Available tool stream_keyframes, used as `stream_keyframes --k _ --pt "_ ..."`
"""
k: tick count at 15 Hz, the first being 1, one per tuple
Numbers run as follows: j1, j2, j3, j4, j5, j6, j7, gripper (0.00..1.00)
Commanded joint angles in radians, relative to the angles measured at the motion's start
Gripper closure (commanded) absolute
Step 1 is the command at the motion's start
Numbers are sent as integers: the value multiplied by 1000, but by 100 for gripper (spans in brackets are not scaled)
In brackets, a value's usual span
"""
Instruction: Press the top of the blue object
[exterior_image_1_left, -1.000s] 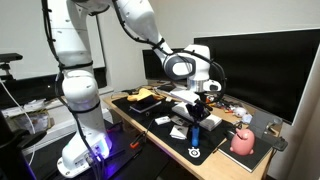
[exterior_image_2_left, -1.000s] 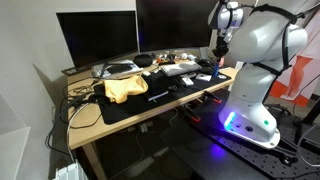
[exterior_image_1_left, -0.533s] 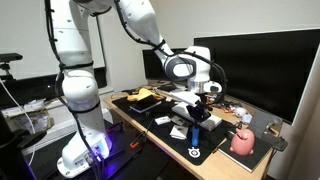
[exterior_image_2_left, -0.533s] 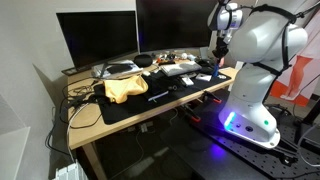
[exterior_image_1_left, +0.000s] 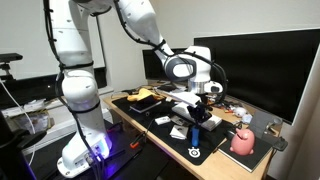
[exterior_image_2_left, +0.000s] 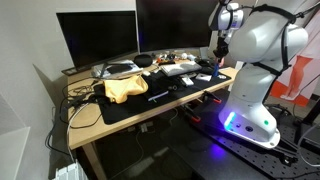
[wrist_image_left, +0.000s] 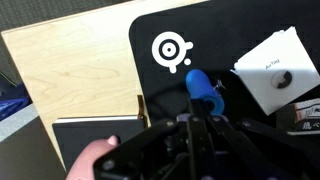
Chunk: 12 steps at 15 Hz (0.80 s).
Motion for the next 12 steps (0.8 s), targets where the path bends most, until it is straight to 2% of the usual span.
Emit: stream_keyframes --k 1,12 --pt "-25 -48 15 -34 -2 12 -22 100" --pt "-14 -108 14 -73 -10 -10 -43 100"
